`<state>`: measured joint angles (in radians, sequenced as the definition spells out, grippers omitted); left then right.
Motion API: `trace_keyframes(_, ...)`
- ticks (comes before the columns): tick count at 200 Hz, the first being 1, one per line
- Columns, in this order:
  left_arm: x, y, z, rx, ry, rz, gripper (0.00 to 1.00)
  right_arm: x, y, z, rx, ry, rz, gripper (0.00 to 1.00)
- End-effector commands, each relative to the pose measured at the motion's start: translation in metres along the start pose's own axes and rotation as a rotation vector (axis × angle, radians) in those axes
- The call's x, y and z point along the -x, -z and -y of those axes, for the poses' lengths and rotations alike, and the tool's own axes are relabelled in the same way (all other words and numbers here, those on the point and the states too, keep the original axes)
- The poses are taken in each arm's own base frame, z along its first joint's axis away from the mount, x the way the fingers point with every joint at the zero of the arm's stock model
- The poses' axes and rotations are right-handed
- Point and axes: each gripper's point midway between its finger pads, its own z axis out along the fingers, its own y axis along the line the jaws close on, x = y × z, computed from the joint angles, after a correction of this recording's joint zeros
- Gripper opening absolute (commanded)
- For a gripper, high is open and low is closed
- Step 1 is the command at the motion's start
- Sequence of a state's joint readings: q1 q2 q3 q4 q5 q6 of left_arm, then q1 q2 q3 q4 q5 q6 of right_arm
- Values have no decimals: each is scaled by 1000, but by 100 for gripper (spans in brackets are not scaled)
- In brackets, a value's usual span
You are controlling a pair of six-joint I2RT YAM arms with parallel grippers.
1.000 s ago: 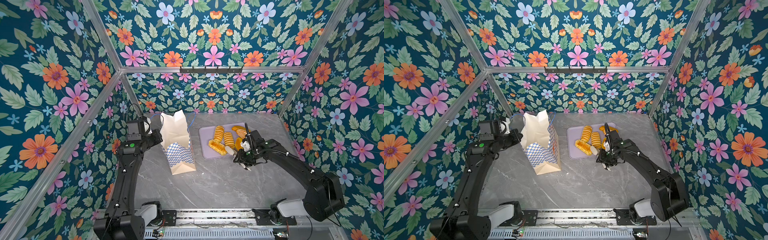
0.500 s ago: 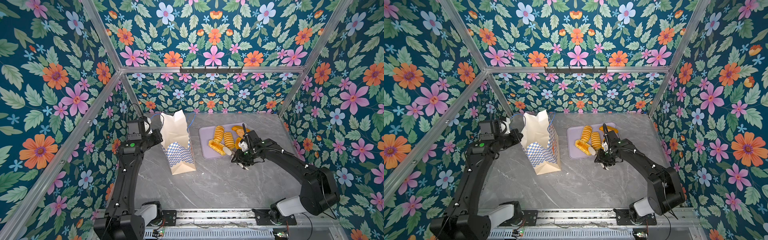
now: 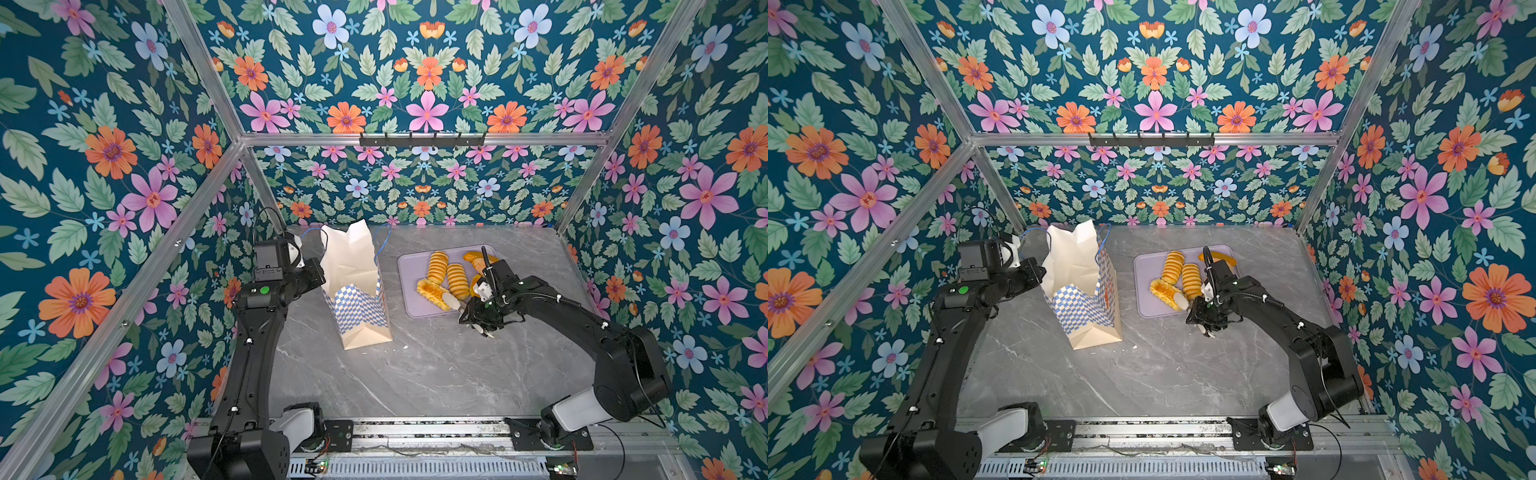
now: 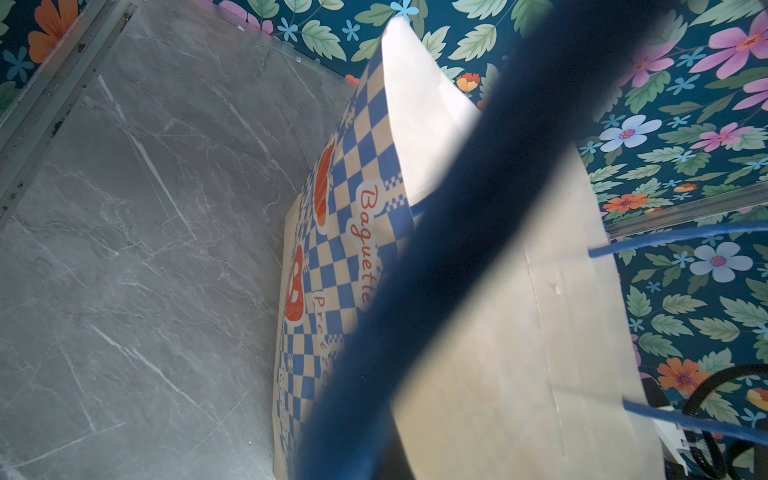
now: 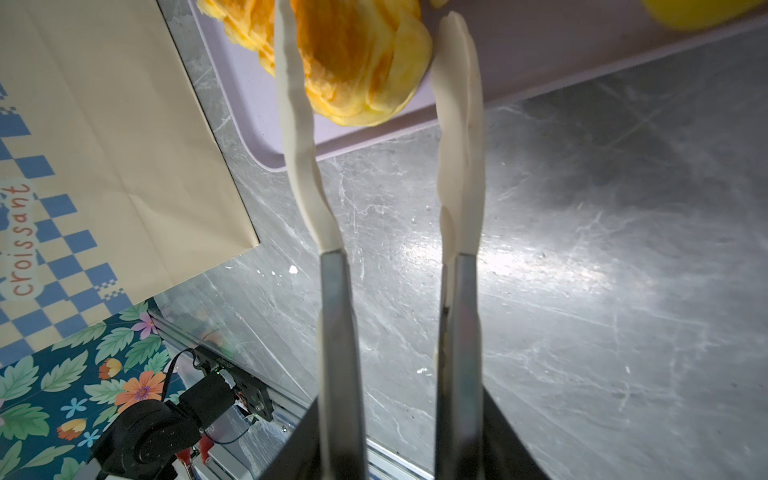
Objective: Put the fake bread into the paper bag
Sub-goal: 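Lower the tongs onto the yellow twisted bread and squeeze them shut, then lift the twisted bread with the tongs up off the tray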
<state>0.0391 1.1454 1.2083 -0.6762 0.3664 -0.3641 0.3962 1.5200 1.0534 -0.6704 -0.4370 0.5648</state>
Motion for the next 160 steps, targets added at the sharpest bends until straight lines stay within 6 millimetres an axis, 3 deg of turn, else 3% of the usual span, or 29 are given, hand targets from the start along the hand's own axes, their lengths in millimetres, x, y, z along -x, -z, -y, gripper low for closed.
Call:
trace_keyframes(1, 2, 2, 0, 2, -2, 8, 1, 6, -1, -8, 32, 6, 9, 44)
trace_keyframes(35, 1, 3, 0, 5, -1, 8, 1, 9, -2, -10, 41, 8, 13, 43)
trace_keyframes(81, 1, 4, 0, 4, -3, 12, 1, 7, -2, -9, 38, 7, 16, 31)
trace_keyframes(160, 3, 5, 1, 0, 1, 20, 3, 3, 15, -11, 35, 19, 52, 21)
